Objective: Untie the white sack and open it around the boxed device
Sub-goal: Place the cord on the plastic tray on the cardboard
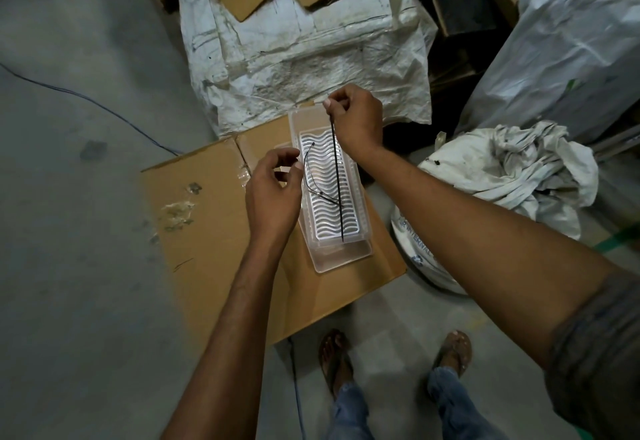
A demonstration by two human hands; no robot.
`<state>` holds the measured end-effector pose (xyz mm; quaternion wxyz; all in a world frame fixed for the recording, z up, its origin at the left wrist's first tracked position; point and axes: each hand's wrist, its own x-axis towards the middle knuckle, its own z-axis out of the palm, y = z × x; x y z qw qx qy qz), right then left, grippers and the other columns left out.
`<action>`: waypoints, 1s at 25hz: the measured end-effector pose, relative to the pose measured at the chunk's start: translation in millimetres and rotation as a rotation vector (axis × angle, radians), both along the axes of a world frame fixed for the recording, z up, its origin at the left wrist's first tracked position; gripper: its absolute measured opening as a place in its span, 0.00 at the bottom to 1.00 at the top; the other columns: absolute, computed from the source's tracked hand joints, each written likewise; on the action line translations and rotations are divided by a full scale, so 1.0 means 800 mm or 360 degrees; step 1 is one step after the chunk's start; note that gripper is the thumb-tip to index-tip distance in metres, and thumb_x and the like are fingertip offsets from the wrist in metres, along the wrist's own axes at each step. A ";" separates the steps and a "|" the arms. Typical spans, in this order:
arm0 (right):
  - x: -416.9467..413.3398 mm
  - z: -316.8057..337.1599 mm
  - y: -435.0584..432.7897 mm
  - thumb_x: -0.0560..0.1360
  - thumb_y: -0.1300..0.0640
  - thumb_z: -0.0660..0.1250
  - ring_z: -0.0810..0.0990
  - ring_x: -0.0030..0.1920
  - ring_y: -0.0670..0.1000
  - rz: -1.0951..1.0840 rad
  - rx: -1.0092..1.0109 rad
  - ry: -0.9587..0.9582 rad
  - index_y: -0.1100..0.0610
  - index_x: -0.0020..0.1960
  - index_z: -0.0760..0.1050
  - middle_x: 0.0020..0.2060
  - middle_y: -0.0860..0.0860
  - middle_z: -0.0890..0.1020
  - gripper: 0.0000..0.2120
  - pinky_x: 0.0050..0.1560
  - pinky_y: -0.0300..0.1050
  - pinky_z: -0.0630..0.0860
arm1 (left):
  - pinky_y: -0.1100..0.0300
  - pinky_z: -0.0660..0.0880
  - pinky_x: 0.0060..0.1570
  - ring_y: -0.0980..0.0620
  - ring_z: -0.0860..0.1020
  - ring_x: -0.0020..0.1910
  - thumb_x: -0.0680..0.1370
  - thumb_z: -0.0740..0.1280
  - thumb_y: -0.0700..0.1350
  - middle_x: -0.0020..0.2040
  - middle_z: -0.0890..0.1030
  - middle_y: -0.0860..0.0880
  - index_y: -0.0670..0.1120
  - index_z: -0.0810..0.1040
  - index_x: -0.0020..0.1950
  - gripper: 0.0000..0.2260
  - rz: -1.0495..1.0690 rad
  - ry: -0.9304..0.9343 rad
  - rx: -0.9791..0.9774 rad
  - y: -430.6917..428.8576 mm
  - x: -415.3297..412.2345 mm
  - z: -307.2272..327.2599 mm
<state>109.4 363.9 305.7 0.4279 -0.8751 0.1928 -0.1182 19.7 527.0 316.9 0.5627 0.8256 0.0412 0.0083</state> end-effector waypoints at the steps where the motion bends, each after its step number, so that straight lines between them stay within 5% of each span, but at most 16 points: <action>1: 0.001 -0.003 0.000 0.77 0.55 0.72 0.80 0.39 0.45 0.0032 -0.0032 0.0023 0.54 0.45 0.81 0.35 0.44 0.81 0.03 0.43 0.45 0.79 | 0.71 0.75 0.46 0.63 0.80 0.47 0.79 0.69 0.44 0.50 0.84 0.58 0.50 0.83 0.55 0.07 0.0007 0.0004 -0.0001 0.000 0.000 -0.002; 10: -0.007 -0.023 -0.009 0.77 0.58 0.72 0.84 0.46 0.48 0.0113 -0.0144 0.0120 0.55 0.54 0.84 0.46 0.50 0.87 0.07 0.51 0.47 0.81 | 0.70 0.75 0.46 0.64 0.80 0.47 0.79 0.68 0.44 0.51 0.84 0.58 0.50 0.83 0.57 0.08 0.0005 0.0039 0.0035 -0.002 0.000 -0.015; 18: -0.018 -0.015 -0.017 0.76 0.57 0.72 0.80 0.39 0.42 0.0068 -0.0063 0.0081 0.54 0.48 0.83 0.38 0.45 0.82 0.02 0.43 0.40 0.78 | 0.73 0.74 0.45 0.65 0.80 0.46 0.79 0.68 0.45 0.51 0.84 0.59 0.51 0.83 0.56 0.07 0.0015 0.0040 0.0035 -0.004 0.000 -0.008; 25: -0.092 0.005 -0.034 0.77 0.54 0.71 0.83 0.44 0.45 -0.0101 0.0042 0.0028 0.52 0.48 0.83 0.41 0.44 0.85 0.03 0.48 0.49 0.81 | 0.72 0.75 0.46 0.65 0.80 0.46 0.79 0.68 0.44 0.50 0.84 0.59 0.50 0.83 0.56 0.08 -0.0005 0.0041 0.0049 -0.012 -0.008 0.000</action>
